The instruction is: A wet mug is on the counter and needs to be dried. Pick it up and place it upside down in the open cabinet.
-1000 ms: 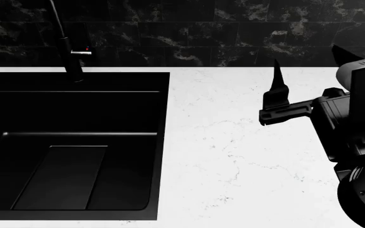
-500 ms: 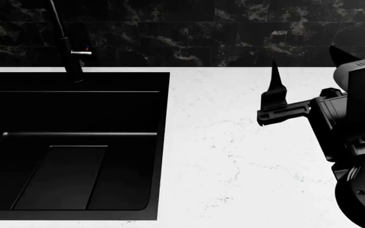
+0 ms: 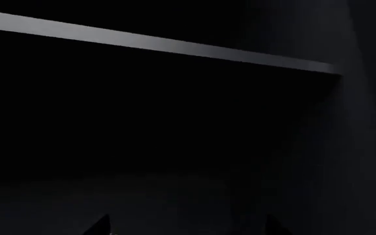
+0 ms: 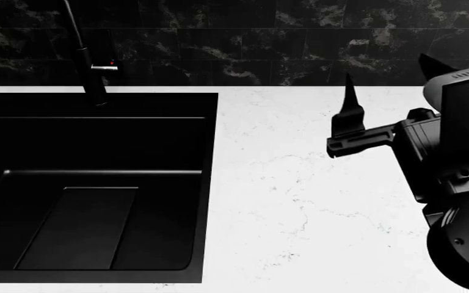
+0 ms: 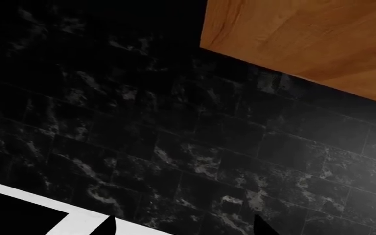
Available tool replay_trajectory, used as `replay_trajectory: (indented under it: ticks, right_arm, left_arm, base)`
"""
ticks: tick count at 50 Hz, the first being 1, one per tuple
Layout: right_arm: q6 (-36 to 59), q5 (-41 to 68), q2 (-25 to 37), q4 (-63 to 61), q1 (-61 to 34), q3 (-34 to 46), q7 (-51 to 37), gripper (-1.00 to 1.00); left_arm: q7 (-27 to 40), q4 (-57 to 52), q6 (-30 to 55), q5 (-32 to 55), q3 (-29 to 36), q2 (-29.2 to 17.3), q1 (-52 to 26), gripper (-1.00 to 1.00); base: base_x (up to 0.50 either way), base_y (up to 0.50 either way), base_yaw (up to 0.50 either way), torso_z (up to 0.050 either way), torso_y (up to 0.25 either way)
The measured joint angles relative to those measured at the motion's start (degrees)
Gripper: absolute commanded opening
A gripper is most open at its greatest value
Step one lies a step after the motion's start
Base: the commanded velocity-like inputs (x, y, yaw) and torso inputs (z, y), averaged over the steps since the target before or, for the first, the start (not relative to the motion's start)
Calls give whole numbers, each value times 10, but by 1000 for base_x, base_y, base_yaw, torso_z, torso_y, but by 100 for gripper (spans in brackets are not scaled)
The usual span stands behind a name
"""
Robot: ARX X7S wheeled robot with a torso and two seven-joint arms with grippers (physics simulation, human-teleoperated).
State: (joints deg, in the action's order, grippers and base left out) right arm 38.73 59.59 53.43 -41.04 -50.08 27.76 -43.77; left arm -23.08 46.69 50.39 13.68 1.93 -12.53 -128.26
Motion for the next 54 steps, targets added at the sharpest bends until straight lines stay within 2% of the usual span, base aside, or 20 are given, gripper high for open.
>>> replay_trajectory:
  ticks: [17, 31, 38, 54]
  right_arm:
    - [-3, -5, -3, 4, 1, 3, 6, 100]
    - [-5, -7, -5, 4, 2, 3, 5, 100]
    - [-4, -7, -6, 4, 2, 4, 5, 100]
    - [-5, -9, -7, 5, 2, 5, 6, 100]
  left_arm:
    - [-7, -170, 138, 55, -23, 9, 26, 100]
    - [34, -374, 305, 128, -91, 10, 96, 100]
    - [129, -432, 350, 258, -115, -9, 126, 100]
    - [424, -470, 377, 655, -133, -51, 174, 100]
  base:
    - [0, 0, 0, 0, 0]
    - [0, 0, 0, 0, 0]
    - [0, 0, 0, 0, 0]
    - [0, 0, 0, 0, 0]
